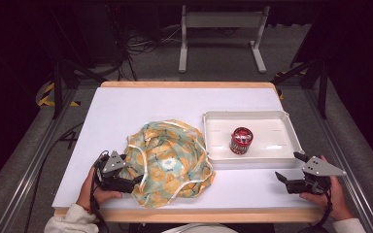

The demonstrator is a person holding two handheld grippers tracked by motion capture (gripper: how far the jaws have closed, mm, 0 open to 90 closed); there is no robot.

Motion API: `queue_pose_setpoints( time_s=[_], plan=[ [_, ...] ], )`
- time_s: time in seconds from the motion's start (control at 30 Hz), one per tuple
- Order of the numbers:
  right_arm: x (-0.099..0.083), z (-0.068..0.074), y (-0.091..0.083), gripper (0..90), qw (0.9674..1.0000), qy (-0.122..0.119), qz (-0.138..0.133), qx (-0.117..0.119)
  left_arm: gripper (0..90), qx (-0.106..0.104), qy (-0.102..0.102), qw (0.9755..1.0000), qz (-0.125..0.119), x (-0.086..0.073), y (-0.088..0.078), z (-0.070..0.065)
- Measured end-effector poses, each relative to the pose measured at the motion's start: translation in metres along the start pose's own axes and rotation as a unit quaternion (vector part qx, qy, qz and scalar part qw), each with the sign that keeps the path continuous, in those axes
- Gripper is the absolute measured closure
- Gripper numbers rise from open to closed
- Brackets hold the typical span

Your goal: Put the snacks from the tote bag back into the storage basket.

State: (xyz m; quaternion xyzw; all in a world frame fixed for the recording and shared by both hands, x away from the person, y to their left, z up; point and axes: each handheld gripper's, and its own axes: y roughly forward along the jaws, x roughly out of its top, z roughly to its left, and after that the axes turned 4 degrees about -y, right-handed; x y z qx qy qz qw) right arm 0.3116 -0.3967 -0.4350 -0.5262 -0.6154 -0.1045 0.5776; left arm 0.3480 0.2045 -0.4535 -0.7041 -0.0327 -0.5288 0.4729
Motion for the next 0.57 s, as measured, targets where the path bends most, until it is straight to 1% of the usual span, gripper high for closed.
queue_pose_setpoints(
  time_s=[0.07, 0.27, 0.33, 0.4, 0.47, 0.57],
  plan=[
    [0.0006, -0.0001, 0.0, 5.8, 1.0, 0.001, 0.001, -0.002, 4.8, 0.0, 0.0, 1.0, 0.0, 0.0, -0.0001, 0.0],
    [0.0028, -0.0003, -0.0005, 5.7, 1.0, 0.002, -0.003, 0.005, 4.8, -0.002, -0.002, 1.0, 0.001, 0.0002, 0.0003, 0.0005],
    [0.0032, 0.0, 0.0006, 5.7, 1.0, -0.001, 0.001, 0.003, 4.8, -0.003, 0.001, 1.0, 0.0, 0.0006, 0.0008, 0.001],
    [0.0029, 0.0, 0.0011, 5.7, 1.0, 0.001, 0.004, 0.008, 4.8, -0.006, -0.001, 1.0, 0.002, 0.0009, 0.001, 0.0005],
    [0.0032, -0.0005, 0.0008, 6.0, 1.0, 0.001, 0.003, 0.008, 4.7, -0.003, 0.002, 1.0, 0.001, 0.0015, 0.0008, 0.0007],
    [0.0042, -0.0014, 0.0003, 6.0, 1.0, 0.002, 0.0, 0.005, 4.8, -0.003, 0.0, 1.0, 0.001, 0.0016, 0.0008, 0.0006]
  ],
)
